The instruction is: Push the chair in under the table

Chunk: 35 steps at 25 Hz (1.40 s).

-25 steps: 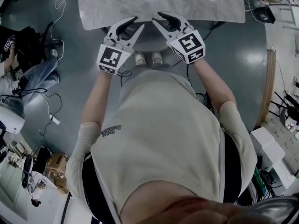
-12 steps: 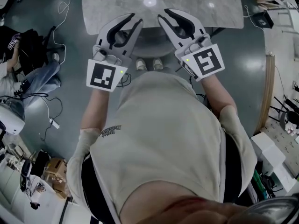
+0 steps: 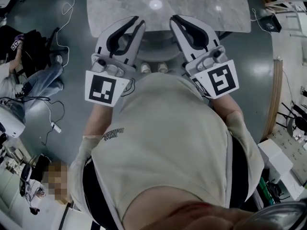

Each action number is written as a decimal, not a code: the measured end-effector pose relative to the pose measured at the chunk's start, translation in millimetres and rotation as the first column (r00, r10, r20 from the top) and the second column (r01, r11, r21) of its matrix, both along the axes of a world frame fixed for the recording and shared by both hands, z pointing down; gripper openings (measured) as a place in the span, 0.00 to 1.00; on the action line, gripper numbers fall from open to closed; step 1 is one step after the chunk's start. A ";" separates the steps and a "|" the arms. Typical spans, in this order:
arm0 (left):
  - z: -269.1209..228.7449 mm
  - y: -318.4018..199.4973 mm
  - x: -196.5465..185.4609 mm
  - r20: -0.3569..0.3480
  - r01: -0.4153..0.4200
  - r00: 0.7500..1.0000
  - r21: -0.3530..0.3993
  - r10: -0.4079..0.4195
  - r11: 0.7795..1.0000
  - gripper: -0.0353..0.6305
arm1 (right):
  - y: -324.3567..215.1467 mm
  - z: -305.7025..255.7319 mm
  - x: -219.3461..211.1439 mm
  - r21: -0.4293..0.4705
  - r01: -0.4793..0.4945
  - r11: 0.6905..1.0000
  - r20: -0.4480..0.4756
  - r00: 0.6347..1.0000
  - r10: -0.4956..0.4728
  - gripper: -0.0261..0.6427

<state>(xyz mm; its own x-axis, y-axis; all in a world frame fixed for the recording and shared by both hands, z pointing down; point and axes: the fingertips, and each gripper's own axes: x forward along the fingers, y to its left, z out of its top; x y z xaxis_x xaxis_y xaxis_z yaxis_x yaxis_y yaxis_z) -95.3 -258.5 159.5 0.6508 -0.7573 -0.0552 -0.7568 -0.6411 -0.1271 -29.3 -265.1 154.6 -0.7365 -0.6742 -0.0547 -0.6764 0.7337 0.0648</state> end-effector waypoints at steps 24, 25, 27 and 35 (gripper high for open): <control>3.2 -1.2 -4.2 -0.005 0.003 1.000 -0.042 -0.004 0.999 0.07 | -6.4 -3.9 -9.5 0.017 -0.026 1.000 -0.012 1.000 0.026 0.06; 3.0 -1.5 -3.9 -0.006 0.003 1.000 -0.044 -0.003 0.999 0.07 | -6.6 -3.1 -9.6 0.012 -0.024 1.000 -0.013 1.000 0.025 0.06; 1.8 -1.5 -3.4 -0.009 0.000 1.000 -0.046 0.000 0.999 0.07 | -5.8 -2.0 -10.4 0.007 -0.021 1.000 -0.017 1.000 0.021 0.05; 2.8 0.5 -4.4 -0.009 -0.010 1.000 -0.049 0.010 0.999 0.07 | -2.0 0.5 -15.9 0.003 -0.015 1.000 -0.022 1.000 0.015 0.05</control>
